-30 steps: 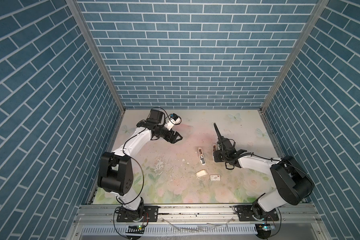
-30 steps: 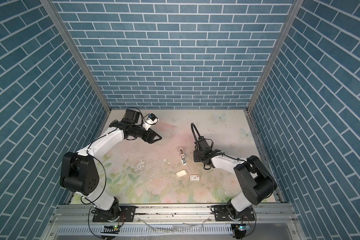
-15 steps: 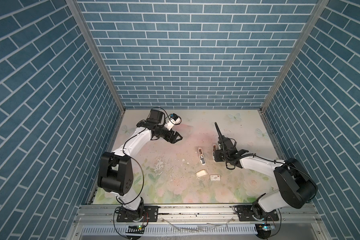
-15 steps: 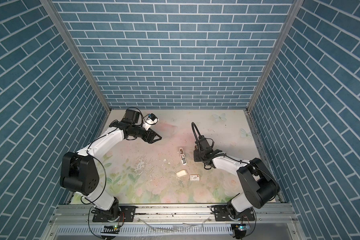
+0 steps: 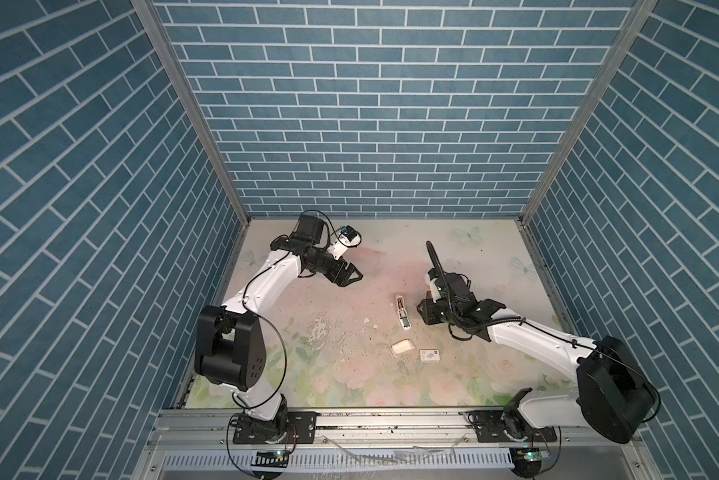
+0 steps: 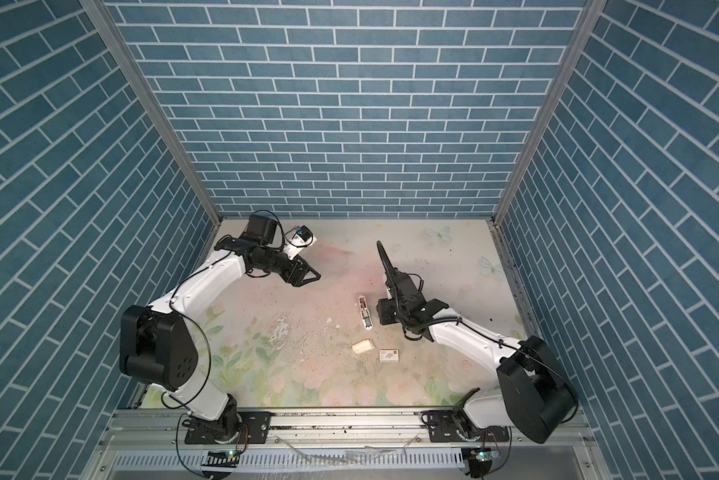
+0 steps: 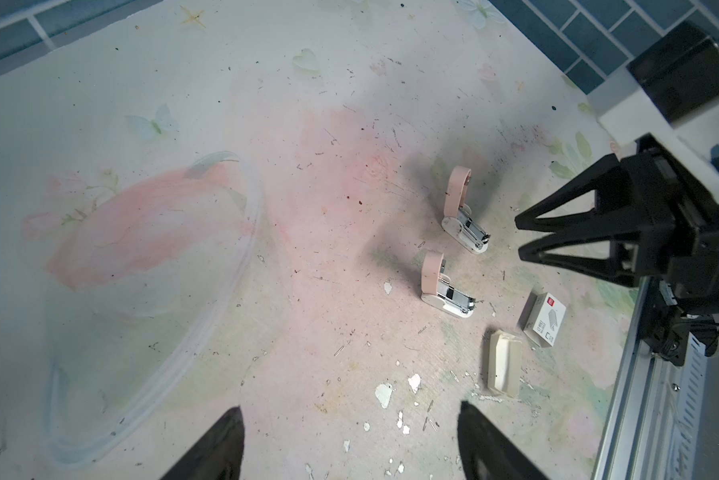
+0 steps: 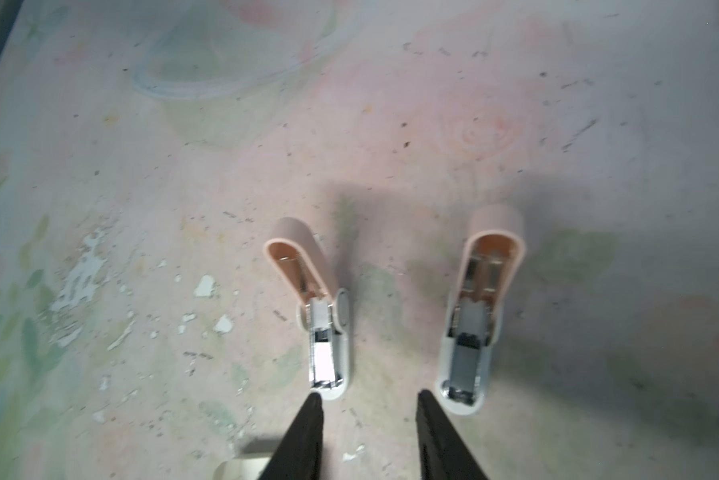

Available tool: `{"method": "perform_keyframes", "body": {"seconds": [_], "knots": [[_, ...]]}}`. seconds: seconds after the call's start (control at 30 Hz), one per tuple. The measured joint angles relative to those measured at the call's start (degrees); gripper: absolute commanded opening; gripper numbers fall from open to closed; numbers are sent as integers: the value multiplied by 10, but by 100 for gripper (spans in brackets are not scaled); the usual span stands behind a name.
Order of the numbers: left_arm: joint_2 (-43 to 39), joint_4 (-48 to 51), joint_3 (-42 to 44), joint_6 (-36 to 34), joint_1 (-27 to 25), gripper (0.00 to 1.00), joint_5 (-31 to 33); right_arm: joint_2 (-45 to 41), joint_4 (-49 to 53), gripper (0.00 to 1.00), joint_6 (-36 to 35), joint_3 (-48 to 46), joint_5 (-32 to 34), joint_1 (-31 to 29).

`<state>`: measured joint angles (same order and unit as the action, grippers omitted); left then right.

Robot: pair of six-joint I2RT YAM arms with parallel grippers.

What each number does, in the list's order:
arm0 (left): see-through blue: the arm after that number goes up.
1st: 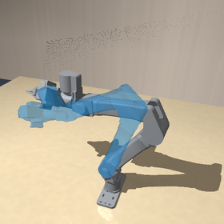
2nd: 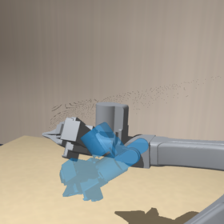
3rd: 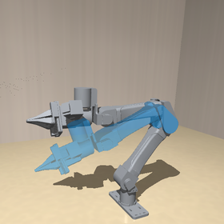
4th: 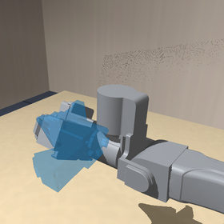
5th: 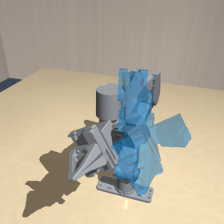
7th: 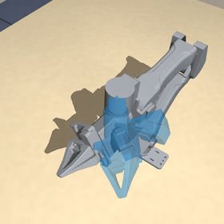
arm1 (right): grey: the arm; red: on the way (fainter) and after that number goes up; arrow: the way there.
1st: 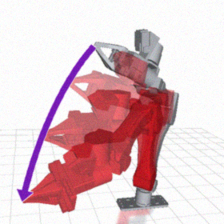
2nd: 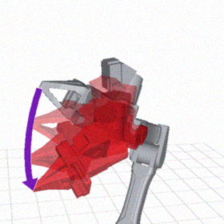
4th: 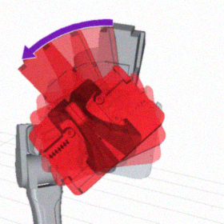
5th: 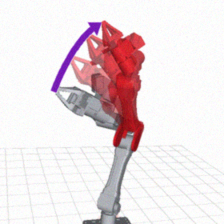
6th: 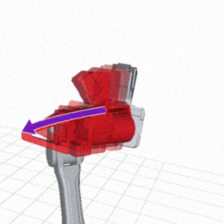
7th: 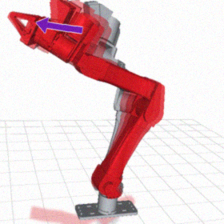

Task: Load the staples into the stapler

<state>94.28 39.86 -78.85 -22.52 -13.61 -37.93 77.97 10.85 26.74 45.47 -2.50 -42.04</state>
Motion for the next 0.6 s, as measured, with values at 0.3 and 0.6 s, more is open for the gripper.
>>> {"method": "perform_keyframes", "body": {"seconds": [0.3, 0.6], "knots": [[-34, 55, 0, -12, 30, 83, -13, 103, 11, 46, -3, 46, -12, -41], [-75, 82, 17, -38, 32, 84, -24, 147, 17, 46, -18, 59, 7, -46]]}}
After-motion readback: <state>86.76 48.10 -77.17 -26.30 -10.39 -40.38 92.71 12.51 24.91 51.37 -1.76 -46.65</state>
